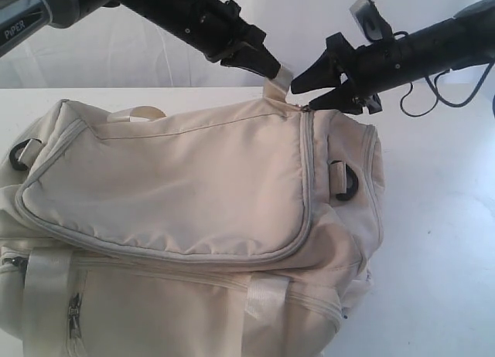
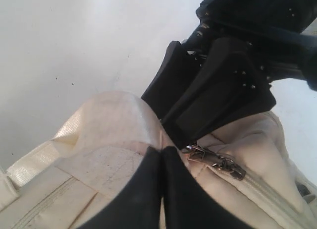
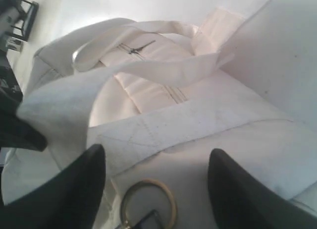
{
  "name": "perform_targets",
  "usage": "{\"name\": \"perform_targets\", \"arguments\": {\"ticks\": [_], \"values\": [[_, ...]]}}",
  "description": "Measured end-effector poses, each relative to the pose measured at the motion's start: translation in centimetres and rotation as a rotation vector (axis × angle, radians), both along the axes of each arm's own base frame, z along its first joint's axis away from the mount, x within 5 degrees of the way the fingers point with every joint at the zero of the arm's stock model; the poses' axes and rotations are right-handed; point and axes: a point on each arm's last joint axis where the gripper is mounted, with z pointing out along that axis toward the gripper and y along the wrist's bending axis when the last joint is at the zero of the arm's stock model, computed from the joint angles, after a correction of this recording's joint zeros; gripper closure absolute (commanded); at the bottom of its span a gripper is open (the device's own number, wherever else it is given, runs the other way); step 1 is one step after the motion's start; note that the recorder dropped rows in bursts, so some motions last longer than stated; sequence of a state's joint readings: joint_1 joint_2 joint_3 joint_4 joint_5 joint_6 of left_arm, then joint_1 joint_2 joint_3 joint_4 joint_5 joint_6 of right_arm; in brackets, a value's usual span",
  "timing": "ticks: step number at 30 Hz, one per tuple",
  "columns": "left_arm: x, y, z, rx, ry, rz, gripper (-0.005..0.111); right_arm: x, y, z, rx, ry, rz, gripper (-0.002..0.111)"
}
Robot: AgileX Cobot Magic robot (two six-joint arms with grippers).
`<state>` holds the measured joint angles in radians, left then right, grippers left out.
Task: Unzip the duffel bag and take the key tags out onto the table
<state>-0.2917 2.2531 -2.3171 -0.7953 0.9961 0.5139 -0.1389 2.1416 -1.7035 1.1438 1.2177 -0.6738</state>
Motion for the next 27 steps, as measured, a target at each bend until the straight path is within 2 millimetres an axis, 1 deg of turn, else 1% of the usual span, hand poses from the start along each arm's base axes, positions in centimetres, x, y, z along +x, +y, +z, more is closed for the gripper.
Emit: {"name": "perform_targets", "arguments": {"ticks": [5, 9, 10, 14, 16, 19, 24, 27], "values": [[0.0, 0.0, 0.1, 0.0, -0.002, 0.0, 0.107, 0.1, 0.1, 0.2, 0.023, -0.003, -0.008, 0.06], [0.0, 0.0, 0.1, 0.0, -0.003, -0.001, 0.107, 0.1, 0.1, 0.1, 0.018, 0.0, -0.008, 0.059], [0.0, 0.0, 0.1, 0.0, -0.003, -0.001, 0.107, 0.0, 0.0, 0.1, 0.008, 0.001, -0.004, 0.057], [0.0, 0.0, 0.1, 0.0, -0.003, -0.001, 0.107, -0.3, -0.4, -0.7, -0.087, 0.026, 0.023, 0.042], [0.0, 0.0, 0.1, 0.0, -0.003, -0.001, 0.107, -0.4, -0.3, -1.0, -0.126, 0.039, 0.039, 0.037], [0.0, 0.0, 0.1, 0.0, -0.003, -0.001, 0.107, -0.5, 0.1, -1.1, -0.137, 0.045, 0.048, 0.038], [0.0, 0.0, 0.1, 0.0, -0.003, -0.001, 0.107, -0.5, 1.1, -1.1, -0.139, 0.041, 0.065, 0.047], [0.0, 0.0, 0.1, 0.0, -0.003, -0.001, 0.107, -0.4, 1.4, -1.0, -0.121, 0.045, 0.06, 0.047]]}}
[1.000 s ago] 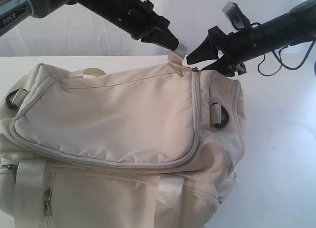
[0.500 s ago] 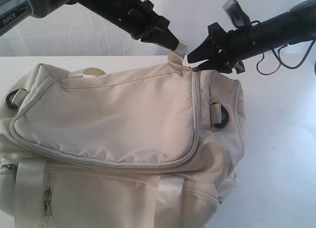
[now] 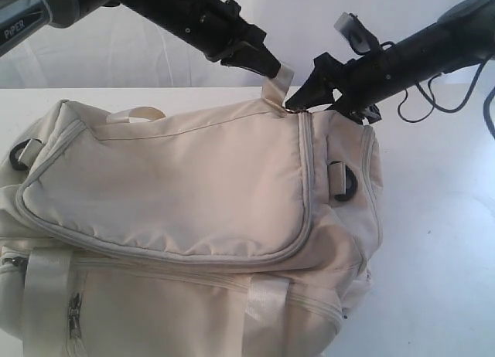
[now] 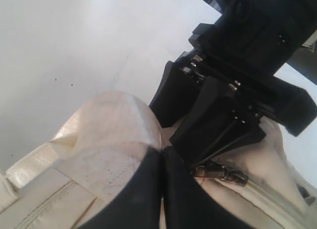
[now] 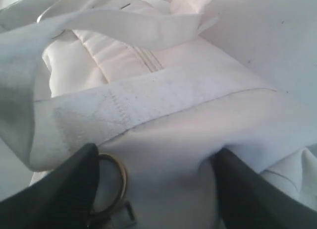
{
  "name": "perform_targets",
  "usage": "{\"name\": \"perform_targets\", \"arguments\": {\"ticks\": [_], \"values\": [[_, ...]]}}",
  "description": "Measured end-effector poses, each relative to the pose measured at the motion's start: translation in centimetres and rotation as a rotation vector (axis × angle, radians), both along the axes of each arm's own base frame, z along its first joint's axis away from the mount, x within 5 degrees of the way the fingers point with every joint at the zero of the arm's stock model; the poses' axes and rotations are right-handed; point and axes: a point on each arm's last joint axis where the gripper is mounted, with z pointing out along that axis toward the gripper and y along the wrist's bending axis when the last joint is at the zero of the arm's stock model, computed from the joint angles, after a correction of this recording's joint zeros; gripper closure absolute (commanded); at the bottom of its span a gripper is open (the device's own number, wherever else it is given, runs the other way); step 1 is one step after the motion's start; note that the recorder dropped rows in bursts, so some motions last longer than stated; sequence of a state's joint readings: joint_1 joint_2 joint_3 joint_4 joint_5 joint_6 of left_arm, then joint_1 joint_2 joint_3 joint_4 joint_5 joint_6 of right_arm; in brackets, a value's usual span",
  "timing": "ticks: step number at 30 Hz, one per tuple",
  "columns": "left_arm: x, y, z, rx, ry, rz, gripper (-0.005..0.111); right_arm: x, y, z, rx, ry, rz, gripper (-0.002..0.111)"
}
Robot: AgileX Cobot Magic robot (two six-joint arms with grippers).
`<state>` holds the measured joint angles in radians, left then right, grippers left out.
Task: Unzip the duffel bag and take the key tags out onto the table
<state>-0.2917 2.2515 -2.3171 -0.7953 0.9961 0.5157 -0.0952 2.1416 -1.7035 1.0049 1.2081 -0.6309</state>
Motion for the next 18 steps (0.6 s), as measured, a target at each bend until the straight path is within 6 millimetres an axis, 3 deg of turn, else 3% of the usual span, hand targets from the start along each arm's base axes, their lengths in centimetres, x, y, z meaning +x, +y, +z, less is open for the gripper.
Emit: {"name": "perform_targets", "arguments": {"ticks": [7, 18], "values": [[0.0, 0.0, 0.2, -0.002, -0.007, 0.002, 0.107, 0.0, 0.1, 0.6, 0.013, -0.012, -0.009, 0.047], [0.1, 0.1, 0.2, 0.013, -0.019, 0.013, 0.107, -1.1, 0.1, 3.9, -0.049, -0.115, 0.031, 0.037]]}}
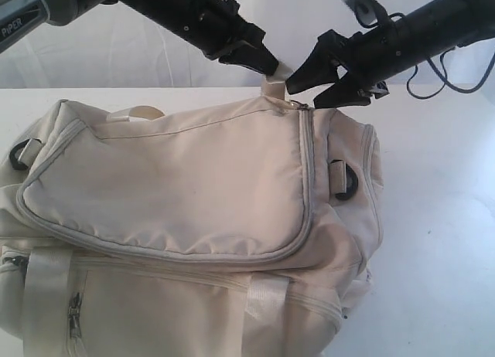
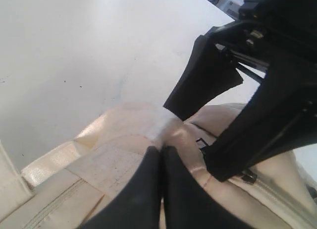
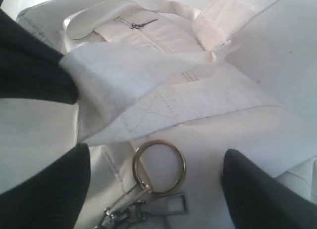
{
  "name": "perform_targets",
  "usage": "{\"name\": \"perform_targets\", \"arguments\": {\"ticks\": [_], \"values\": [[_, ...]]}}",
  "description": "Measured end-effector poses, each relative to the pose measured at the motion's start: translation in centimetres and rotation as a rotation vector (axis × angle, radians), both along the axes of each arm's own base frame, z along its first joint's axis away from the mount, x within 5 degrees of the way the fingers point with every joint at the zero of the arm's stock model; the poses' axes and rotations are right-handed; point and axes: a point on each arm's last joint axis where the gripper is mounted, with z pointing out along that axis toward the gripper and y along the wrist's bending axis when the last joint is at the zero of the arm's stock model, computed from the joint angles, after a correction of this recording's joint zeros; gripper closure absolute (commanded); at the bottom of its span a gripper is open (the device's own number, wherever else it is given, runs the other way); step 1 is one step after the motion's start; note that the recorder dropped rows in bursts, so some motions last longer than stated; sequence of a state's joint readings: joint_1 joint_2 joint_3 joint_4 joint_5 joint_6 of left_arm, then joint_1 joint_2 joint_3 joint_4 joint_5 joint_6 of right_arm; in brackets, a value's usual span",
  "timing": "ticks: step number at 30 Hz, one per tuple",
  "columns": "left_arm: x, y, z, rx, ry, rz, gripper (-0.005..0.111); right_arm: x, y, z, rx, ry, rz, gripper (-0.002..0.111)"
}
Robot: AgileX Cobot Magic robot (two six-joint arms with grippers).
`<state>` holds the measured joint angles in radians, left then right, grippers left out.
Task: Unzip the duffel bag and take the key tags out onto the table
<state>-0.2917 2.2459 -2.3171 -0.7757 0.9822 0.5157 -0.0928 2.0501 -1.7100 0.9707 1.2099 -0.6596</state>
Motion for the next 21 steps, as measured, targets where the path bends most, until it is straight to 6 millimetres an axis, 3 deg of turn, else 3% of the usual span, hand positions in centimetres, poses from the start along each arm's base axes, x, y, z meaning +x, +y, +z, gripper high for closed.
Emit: {"name": "perform_targets", "arguments": {"ticks": [16, 21], "values": [[0.1, 0.0, 0.0, -0.001, -0.007, 0.011, 0.107, 0.2, 2.7, -0.5, -0.206, 0.011, 0.042, 0.04], [0.1, 0.0, 0.0, -0.001, -0.008, 0.012, 0.107, 0.5, 2.7, -0.7, -0.195, 0.019, 0.029, 0.053]]}}
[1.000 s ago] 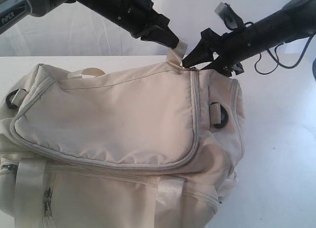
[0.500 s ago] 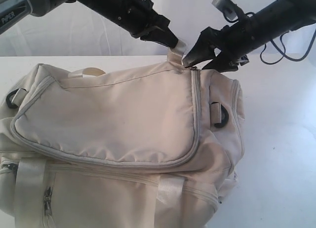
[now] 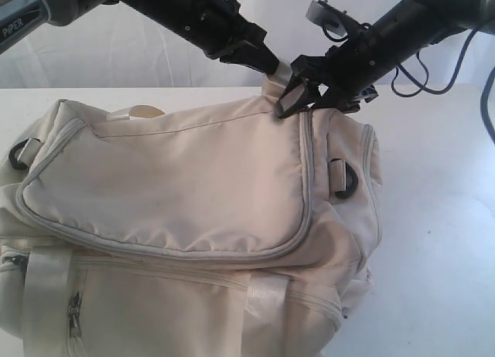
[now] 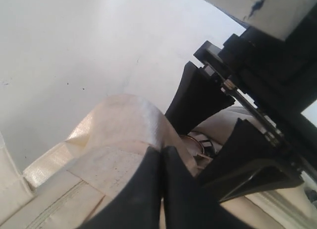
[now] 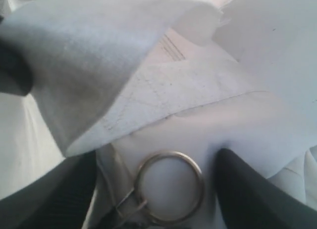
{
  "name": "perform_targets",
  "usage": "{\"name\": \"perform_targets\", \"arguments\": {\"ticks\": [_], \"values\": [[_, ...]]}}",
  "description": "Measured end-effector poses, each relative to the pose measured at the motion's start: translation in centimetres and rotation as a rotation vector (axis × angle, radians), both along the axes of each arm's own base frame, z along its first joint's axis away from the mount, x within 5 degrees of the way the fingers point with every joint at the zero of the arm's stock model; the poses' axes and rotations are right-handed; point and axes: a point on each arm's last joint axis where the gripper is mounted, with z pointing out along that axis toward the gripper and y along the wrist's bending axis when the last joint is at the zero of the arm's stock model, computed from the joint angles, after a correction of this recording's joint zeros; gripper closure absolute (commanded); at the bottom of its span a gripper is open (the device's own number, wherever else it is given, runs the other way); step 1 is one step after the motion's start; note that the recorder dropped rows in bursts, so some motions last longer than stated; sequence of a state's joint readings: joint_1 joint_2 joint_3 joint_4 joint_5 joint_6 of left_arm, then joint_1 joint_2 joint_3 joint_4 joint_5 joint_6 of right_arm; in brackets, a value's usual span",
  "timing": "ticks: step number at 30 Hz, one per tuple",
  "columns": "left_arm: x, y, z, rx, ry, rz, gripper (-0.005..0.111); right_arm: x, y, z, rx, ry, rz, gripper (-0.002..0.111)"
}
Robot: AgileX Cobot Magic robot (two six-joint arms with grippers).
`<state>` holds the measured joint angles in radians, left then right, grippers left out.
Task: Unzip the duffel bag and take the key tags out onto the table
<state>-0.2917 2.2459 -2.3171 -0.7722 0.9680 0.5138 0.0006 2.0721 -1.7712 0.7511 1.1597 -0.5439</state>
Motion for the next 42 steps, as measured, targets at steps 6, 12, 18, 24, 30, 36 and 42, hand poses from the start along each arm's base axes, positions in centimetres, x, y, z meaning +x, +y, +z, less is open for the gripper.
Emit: {"name": "perform_targets", "arguments": {"ticks": [6, 12, 18, 24, 30, 36, 42], "values": [[0.0, 0.0, 0.0, 0.0, 0.0, 0.0, 0.107, 0.1, 0.0, 0.0, 0.0, -0.005, -0.007, 0.065], [0.0, 0.0, 0.0, 0.0, 0.0, 0.0, 0.107, 0.2, 0.0, -0.1, -0.001, -0.009, -0.015, 0.067], [0.0, 0.0, 0.0, 0.001, 0.002, -0.002, 0.107, 0.3, -0.1, -0.1, 0.001, -0.014, -0.021, 0.071], [-0.1, 0.0, -0.3, 0.007, 0.012, -0.005, 0.107, 0.1, -0.9, 0.9, 0.003, -0.039, -0.042, 0.082], [-0.1, 0.0, -0.4, 0.008, 0.018, -0.004, 0.107, 0.1, -1.7, 1.4, 0.003, -0.054, -0.062, 0.104], [-0.1, 0.0, -0.5, 0.009, 0.02, -0.004, 0.107, 0.1, -1.6, 1.4, 0.004, -0.054, -0.062, 0.108], [-0.1, 0.0, -0.5, 0.009, 0.021, -0.003, 0.107, -1.2, -1.7, 4.6, -0.019, -0.126, -0.055, 0.108]]}}
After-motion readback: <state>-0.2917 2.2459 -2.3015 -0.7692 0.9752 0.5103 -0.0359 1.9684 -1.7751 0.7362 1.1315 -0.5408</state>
